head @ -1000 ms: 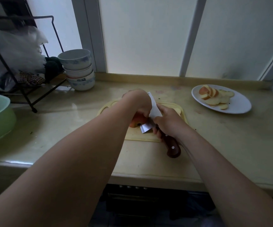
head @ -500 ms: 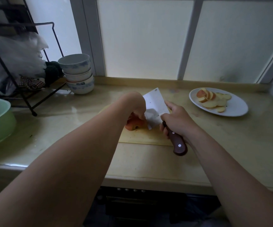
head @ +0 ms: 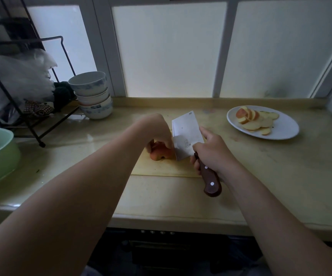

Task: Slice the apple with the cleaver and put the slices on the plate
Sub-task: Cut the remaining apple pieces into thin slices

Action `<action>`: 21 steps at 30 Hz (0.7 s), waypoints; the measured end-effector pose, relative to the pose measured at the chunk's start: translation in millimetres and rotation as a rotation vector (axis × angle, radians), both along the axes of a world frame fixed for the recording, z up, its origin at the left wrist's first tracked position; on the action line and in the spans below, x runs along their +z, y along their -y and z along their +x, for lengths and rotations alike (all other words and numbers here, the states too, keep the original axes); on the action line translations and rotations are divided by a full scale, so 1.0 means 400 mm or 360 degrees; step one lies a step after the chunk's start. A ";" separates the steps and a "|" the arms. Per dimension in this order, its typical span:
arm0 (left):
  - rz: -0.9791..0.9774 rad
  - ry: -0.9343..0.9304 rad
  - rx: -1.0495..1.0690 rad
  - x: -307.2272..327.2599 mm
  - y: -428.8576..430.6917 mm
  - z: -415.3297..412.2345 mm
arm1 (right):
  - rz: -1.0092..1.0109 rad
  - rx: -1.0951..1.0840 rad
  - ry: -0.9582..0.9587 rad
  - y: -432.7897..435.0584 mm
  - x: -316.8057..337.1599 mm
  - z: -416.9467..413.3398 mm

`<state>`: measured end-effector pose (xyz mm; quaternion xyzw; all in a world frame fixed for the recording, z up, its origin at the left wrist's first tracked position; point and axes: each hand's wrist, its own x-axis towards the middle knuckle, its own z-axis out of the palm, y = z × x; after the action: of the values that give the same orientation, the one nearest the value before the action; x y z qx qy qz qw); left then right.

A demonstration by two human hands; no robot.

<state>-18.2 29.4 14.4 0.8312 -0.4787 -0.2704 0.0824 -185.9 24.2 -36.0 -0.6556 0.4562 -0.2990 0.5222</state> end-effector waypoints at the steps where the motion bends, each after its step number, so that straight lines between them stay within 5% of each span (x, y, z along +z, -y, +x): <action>1: 0.0000 0.0015 -0.0008 0.001 0.001 -0.003 | -0.0006 -0.0003 0.0006 -0.004 -0.001 0.001; 21: 0.0352 0.0307 -0.0143 0.016 0.038 -0.057 | 0.0053 -0.0024 0.0170 -0.025 -0.042 -0.007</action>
<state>-41.1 14.3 20.8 0.8351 -0.4886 -0.2436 -0.0682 -188.5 34.0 -52.7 -0.6264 0.4375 -0.3300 0.5544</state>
